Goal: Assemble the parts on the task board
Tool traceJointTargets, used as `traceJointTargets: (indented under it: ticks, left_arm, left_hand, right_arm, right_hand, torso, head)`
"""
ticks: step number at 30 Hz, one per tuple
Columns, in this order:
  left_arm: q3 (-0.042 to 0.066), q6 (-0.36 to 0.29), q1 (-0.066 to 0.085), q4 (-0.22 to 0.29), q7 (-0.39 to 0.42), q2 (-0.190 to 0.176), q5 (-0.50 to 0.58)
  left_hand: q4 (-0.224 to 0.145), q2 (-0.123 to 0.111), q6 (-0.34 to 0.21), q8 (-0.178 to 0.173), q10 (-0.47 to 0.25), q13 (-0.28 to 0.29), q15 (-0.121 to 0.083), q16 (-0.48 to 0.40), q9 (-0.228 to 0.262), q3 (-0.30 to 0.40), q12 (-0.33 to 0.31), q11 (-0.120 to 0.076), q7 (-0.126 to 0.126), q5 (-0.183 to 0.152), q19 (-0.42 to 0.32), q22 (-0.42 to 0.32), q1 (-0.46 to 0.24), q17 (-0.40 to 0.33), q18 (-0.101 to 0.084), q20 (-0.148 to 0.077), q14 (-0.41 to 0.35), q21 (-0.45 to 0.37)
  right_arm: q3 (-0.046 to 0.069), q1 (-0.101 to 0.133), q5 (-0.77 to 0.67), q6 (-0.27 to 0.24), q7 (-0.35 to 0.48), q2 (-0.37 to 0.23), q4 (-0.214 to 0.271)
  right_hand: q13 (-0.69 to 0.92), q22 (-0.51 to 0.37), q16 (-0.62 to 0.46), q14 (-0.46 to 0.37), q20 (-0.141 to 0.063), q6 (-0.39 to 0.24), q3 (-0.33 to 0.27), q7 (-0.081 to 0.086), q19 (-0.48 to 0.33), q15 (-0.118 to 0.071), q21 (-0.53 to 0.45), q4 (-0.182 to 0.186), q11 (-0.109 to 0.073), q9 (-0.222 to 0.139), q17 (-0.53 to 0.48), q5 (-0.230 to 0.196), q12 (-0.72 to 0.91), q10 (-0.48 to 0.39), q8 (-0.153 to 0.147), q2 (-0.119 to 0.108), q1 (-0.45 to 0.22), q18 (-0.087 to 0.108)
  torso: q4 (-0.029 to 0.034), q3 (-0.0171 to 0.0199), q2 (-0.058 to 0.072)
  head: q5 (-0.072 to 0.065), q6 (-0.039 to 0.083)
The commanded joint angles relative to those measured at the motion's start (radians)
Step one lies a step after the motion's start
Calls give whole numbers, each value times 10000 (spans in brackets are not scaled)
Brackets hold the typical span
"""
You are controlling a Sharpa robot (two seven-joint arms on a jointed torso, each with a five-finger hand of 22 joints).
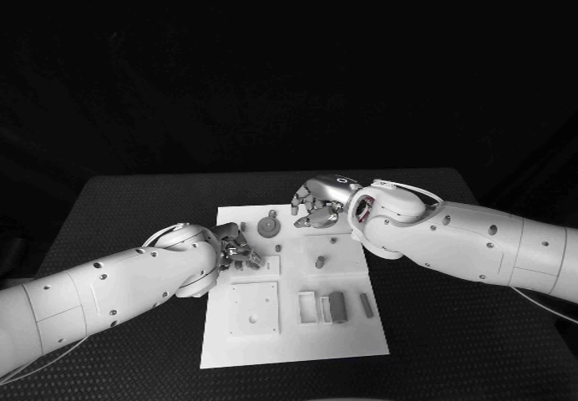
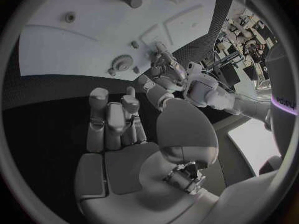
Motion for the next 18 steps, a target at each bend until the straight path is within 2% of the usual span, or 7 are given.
traceJointTargets:
  ticks: [1,18]
  left_arm:
    - [-1,236,-6,26,-103,11,-278]
    - [-1,417,-6,3,-231,31,-400]
  left_hand:
    - [-601,721,78,61,99,2,-94,62,4,608,37,-4,25,43,28,207,850,14,516,6,84,35]
    - [-567,731,111,60,126,3,-91,76,0,608,44,-8,20,118,16,199,858,18,503,17,106,36]
  right_arm:
    - [5,-4,-31,98,12,2,5]
    - [5,-4,-30,105,8,-11,13]
  right_hand:
    - [3,82,-65,-38,-81,7,-2,60,24,-25,-43,55,92,9,3,21,-59,-2,-55,-16,-99,461]
    - [4,83,-69,-45,-82,4,2,61,25,-25,-45,56,92,12,-12,21,-59,-2,-59,-18,-97,462]
  torso:
    - [3,-3,-1]
    - [-4,9,4]
  head:
    - [-6,-8]
    - [-1,-1]
